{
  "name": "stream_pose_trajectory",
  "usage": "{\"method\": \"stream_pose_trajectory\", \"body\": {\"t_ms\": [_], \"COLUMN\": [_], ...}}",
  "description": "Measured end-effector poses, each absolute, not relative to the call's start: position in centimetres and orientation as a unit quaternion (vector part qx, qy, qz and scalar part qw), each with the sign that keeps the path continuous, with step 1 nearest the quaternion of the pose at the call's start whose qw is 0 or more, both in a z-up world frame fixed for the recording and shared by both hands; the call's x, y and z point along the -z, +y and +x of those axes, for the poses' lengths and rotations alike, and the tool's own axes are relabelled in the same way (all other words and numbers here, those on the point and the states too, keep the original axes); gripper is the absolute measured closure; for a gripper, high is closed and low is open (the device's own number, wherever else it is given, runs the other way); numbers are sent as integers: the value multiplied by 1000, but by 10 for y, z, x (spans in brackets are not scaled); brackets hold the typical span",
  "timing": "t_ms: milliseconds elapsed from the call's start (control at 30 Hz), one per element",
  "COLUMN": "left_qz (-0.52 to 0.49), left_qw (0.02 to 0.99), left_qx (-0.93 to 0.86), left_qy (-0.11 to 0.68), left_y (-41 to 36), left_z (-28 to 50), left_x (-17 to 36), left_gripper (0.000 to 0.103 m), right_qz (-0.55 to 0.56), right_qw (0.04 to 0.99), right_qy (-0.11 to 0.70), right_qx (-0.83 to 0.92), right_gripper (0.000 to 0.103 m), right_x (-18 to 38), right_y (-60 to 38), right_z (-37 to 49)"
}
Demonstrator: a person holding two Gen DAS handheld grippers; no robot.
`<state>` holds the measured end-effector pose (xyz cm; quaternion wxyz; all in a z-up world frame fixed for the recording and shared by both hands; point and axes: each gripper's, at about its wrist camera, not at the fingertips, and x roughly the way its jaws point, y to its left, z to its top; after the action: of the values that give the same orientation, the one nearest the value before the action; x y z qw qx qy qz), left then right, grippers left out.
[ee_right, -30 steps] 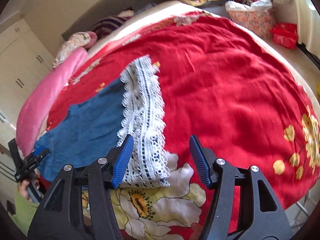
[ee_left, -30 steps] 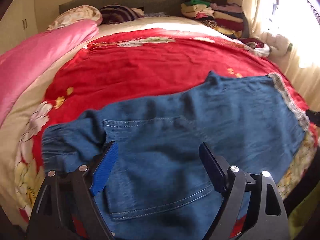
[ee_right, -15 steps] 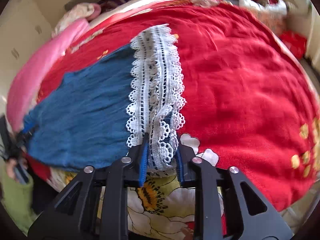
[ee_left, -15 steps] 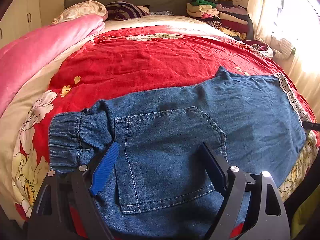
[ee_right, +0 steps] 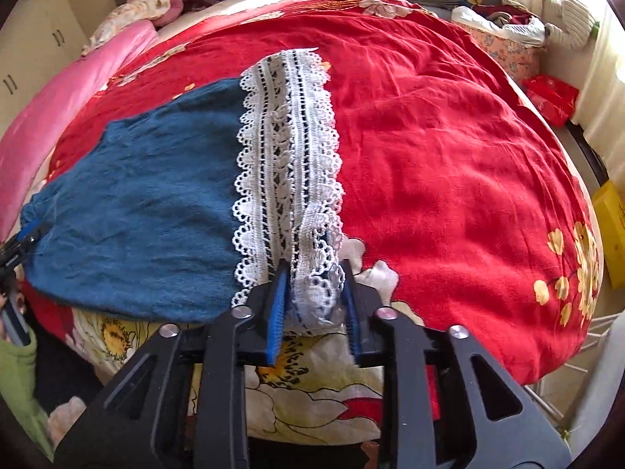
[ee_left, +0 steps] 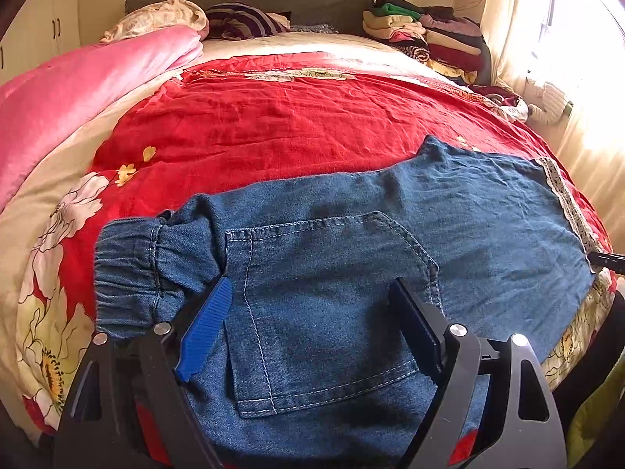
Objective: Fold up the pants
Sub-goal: 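Open the right tool and smooth the folded pants with both tools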
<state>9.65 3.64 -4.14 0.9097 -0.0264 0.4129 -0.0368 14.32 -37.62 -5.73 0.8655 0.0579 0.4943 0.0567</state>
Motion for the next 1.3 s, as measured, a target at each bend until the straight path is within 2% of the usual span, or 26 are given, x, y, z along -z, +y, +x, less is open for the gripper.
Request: {"method": "stream_pose_trajectory", "body": {"t_ms": [67, 133, 200, 400, 533, 700, 933, 1300], "left_qz": [-32, -51, -61, -67, -51, -29, 27, 49], "left_qw": [910, 911, 915, 926, 930, 926, 914, 888], "left_qx": [40, 50, 54, 38, 42, 80, 123, 106], "left_qy": [411, 407, 396, 370, 361, 367, 386, 444], "left_y": [39, 41, 44, 52, 41, 10, -41, -42], "left_z": [95, 90, 86, 75, 72, 80, 90, 101], "left_x": [40, 31, 21, -2, -9, -9, 8, 52], "left_gripper": [21, 21, 20, 20, 11, 10, 10, 10], "right_qz": [68, 74, 81, 75, 41, 3, -38, -14], "right_qw": [868, 874, 884, 914, 923, 923, 907, 887], "right_qy": [490, 479, 460, 397, 378, 369, 390, 439], "right_qx": [-48, -37, -28, -36, -68, -113, -157, -146], "right_gripper": [67, 52, 42, 32, 23, 19, 19, 19], "right_x": [55, 50, 41, 8, -2, -5, 13, 53], "right_y": [-382, -386, -392, -386, -354, -312, -259, -260], "right_z": [140, 135, 129, 119, 119, 128, 151, 166]}}
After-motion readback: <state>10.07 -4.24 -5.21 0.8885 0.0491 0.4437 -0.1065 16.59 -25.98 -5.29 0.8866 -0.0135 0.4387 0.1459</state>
